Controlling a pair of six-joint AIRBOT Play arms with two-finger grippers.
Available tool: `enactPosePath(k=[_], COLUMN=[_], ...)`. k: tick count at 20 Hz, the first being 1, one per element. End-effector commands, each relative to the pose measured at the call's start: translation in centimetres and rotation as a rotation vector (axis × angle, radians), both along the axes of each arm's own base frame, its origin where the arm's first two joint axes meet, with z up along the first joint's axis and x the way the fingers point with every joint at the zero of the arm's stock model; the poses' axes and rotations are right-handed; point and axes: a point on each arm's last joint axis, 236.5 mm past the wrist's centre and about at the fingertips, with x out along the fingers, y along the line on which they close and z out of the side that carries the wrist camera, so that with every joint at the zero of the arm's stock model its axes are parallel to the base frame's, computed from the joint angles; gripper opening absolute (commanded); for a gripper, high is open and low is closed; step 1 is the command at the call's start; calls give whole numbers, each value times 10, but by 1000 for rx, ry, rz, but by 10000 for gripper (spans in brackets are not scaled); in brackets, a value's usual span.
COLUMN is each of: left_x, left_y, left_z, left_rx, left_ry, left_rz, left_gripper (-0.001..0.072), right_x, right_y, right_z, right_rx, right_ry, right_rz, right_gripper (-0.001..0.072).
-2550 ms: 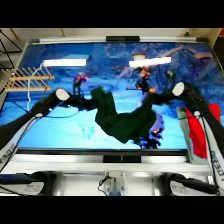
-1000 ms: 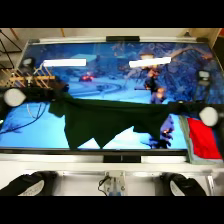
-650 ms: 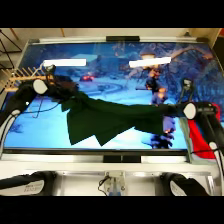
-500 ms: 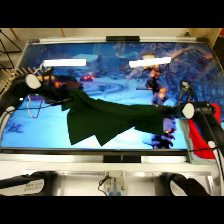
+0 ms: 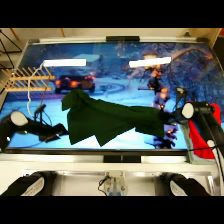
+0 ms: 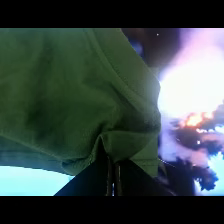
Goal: Fold the shirts.
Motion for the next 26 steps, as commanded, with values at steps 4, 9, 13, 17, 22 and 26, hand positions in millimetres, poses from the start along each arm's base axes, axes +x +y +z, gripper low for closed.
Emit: enactPosePath(k=[4,9,13,17,22,26], left_x=[11,8,39,55,123,25], left_y=[-19,-22,-37,-51,-36,22], left_z=[-37,-53,-44,-9,266,579], left_rx=[-130,-136,-198,-235,-116,64], left_ry=[-30,25,-69,-195,-1067,-1867], left_rz=[233,241,325,158,-120,94], left_gripper=[610,608,213,32,31,31], right_x=[-5,-5,-5,-7,49,11], right_y=[5,5,5,5,-25,-76], right_z=[-1,-1,-1,2,159,439], right_rx=[21,21,22,20,-139,-377], right_ry=[21,20,21,29,-407,-1114], right_rz=[4,3,3,6,61,-46], right_gripper=[71,71,71,70,71,70])
